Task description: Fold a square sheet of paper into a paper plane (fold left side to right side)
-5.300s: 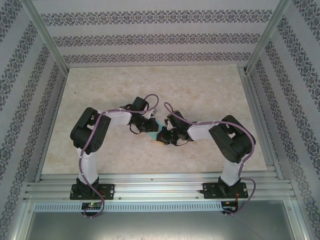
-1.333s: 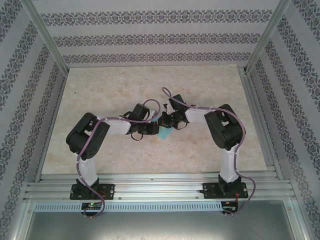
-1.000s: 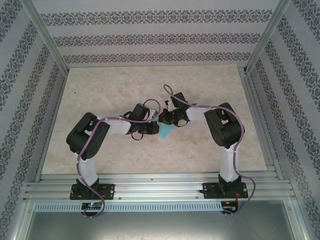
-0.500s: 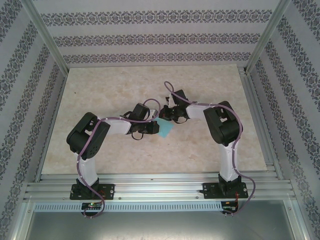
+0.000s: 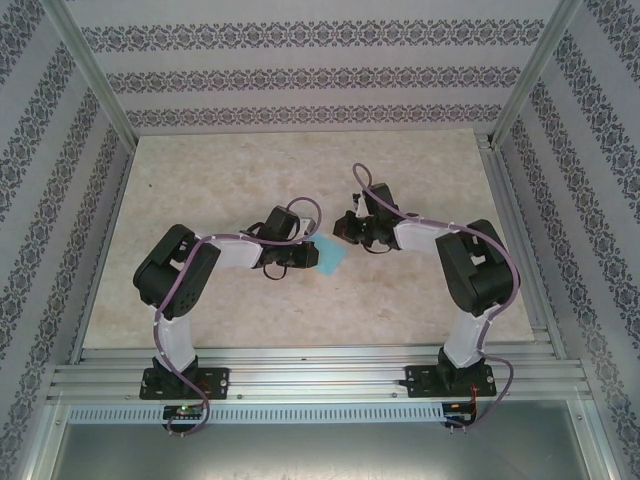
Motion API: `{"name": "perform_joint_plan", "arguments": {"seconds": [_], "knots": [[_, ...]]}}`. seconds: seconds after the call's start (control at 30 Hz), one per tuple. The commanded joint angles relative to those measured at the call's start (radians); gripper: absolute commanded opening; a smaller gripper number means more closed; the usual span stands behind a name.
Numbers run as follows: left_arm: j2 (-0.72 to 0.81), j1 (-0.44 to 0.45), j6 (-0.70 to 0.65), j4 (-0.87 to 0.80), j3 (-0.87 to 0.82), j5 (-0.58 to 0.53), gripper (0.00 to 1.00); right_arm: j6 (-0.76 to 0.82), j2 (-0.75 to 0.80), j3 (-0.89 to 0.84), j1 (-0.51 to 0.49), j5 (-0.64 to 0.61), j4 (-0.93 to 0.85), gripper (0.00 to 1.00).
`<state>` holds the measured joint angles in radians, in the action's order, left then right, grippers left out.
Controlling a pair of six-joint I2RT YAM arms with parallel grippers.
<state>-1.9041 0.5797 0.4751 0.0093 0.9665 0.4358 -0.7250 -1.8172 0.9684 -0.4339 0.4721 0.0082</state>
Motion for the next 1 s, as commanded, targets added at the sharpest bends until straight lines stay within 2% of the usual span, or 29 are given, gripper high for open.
{"name": "perform_joint_plan", "arguments": {"seconds": [0.0, 0.13, 0.37, 0.57, 0.7, 0.97], "knots": [[-0.079, 0.027, -0.007, -0.192, -0.041, -0.053, 0.08, -0.125, 0.045, -0.104, -0.051, 0.020, 0.077, 0.00], [-0.079, 0.026, -0.007, -0.190, -0.038, -0.052, 0.08, -0.174, 0.058, -0.159, -0.101, 0.022, 0.112, 0.00], [-0.077, 0.027, -0.004, -0.200, -0.018, -0.044, 0.08, -0.188, 0.010, -0.188, -0.130, 0.020, 0.129, 0.00], [-0.046, 0.020, -0.035, -0.284, 0.067, -0.047, 0.11, -0.149, 0.000, -0.189, -0.134, -0.041, -0.019, 0.00], [-0.030, -0.005, -0.049, -0.345, 0.162, -0.011, 0.15, -0.118, -0.008, -0.178, -0.133, -0.077, -0.120, 0.00], [-0.069, -0.066, -0.027, -0.347, 0.329, 0.104, 0.16, -0.113, -0.024, -0.172, -0.134, -0.066, -0.117, 0.00]]}}
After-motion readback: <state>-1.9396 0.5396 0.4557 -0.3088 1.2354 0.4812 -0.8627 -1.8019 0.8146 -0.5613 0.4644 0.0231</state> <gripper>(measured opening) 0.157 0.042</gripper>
